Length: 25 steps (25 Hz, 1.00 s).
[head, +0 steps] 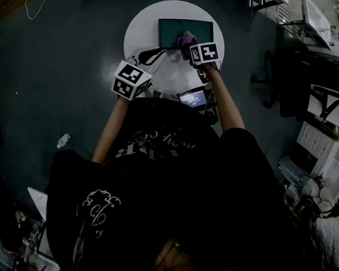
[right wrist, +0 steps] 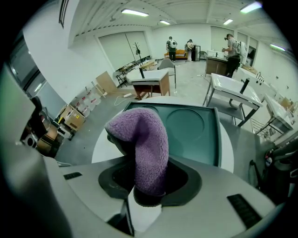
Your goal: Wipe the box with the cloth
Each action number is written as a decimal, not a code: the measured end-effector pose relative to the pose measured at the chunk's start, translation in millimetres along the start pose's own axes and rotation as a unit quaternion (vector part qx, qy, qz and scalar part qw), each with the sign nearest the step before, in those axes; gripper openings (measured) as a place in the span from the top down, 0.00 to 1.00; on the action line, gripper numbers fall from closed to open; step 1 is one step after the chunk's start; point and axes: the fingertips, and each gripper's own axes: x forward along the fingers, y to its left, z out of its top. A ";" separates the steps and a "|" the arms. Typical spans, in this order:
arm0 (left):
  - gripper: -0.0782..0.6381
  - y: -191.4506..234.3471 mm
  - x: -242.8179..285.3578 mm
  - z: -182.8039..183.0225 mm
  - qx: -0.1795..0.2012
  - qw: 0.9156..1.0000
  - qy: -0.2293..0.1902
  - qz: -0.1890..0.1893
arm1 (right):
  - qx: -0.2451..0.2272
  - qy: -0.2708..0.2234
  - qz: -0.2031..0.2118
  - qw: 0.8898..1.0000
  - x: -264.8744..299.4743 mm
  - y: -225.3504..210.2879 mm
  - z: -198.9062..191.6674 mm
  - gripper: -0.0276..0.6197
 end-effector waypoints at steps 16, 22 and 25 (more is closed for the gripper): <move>0.84 -28.9 17.1 1.5 0.013 1.000 0.007 -0.015 | 0.065 -0.009 -0.050 0.997 -40.9 -87.6 -43.6 0.78; 0.84 -26.9 11.4 -1.6 0.012 1.000 0.004 -0.007 | 0.026 -0.010 -0.026 0.999 -42.1 -63.2 -37.4 0.78; 0.84 -22.2 7.3 -2.3 0.007 1.000 0.001 0.001 | -0.016 -0.014 0.013 1.000 -41.6 -35.4 -26.7 0.78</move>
